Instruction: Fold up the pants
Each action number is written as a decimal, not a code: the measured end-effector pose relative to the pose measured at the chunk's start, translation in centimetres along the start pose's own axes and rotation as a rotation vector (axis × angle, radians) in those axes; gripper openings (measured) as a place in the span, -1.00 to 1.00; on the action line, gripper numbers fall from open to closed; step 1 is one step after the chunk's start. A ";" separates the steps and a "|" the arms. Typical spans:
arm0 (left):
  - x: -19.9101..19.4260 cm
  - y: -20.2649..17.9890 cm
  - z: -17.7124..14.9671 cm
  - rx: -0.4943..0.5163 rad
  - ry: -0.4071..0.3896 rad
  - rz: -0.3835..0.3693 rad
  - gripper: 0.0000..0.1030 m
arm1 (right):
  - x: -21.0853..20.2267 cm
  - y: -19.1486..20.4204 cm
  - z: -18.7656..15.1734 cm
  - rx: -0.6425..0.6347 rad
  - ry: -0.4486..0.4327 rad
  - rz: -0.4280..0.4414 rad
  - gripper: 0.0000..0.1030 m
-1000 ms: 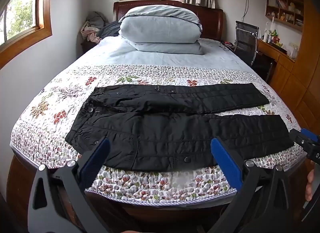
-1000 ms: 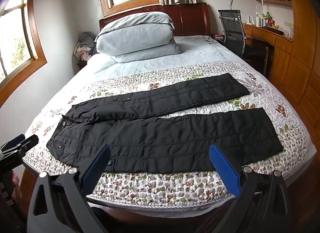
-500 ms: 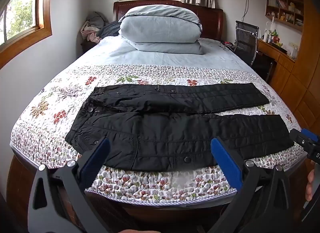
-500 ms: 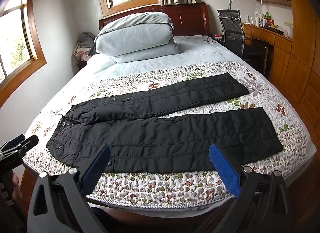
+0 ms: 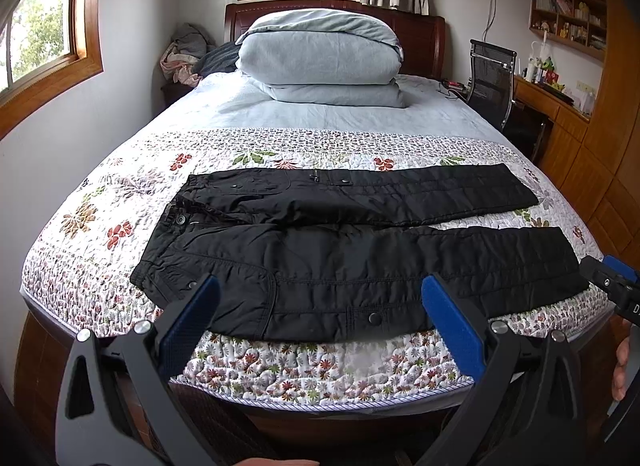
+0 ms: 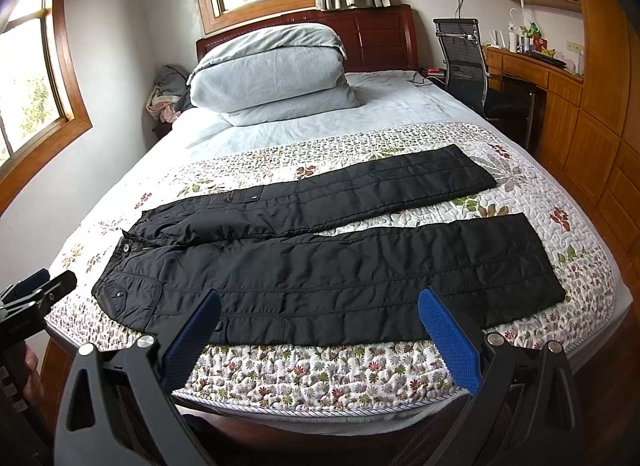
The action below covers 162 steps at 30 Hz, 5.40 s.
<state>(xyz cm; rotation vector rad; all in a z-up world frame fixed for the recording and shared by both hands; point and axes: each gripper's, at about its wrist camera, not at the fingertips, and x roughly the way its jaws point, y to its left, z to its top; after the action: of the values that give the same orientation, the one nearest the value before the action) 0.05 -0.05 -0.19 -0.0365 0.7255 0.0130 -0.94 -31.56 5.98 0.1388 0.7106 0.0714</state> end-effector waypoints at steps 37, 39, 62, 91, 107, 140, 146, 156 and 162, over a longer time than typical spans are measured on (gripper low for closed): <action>0.1 -0.3 0.0 0.007 0.001 0.004 0.95 | 0.3 -0.1 -0.3 0.004 0.006 0.000 0.94; 0.1 -0.3 0.0 0.007 0.001 0.004 0.95 | 0.3 -0.1 -0.2 0.005 0.007 0.000 0.94; 0.2 -0.3 0.0 0.009 0.002 0.005 0.95 | 0.3 0.1 -0.2 0.001 0.008 0.001 0.94; 15.6 8.0 12.6 -0.092 0.241 -0.059 0.95 | 12.9 -10.5 18.7 -0.006 0.104 -0.058 0.94; 38.4 28.0 14.3 -0.461 0.731 0.094 0.95 | 39.8 -26.5 25.2 0.257 0.560 -0.094 0.94; 48.5 30.7 16.0 -0.475 0.901 0.026 0.87 | 50.9 -33.9 27.7 0.195 0.666 -0.046 0.93; 48.4 30.1 17.2 -0.449 0.903 0.027 0.45 | 53.0 -33.8 28.1 0.114 0.697 -0.179 0.93; 47.6 30.0 17.1 -0.422 0.886 0.025 0.06 | 52.7 -32.3 27.6 0.042 0.599 -0.184 0.12; 46.7 28.0 17.7 -0.392 0.862 0.026 -0.23 | 49.4 -33.0 29.3 0.042 0.541 -0.157 -0.72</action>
<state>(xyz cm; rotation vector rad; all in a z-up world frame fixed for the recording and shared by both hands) 46.01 28.55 -18.78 -0.4273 1.5773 0.1721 56.22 -61.60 -8.89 0.1033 1.2604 -0.0594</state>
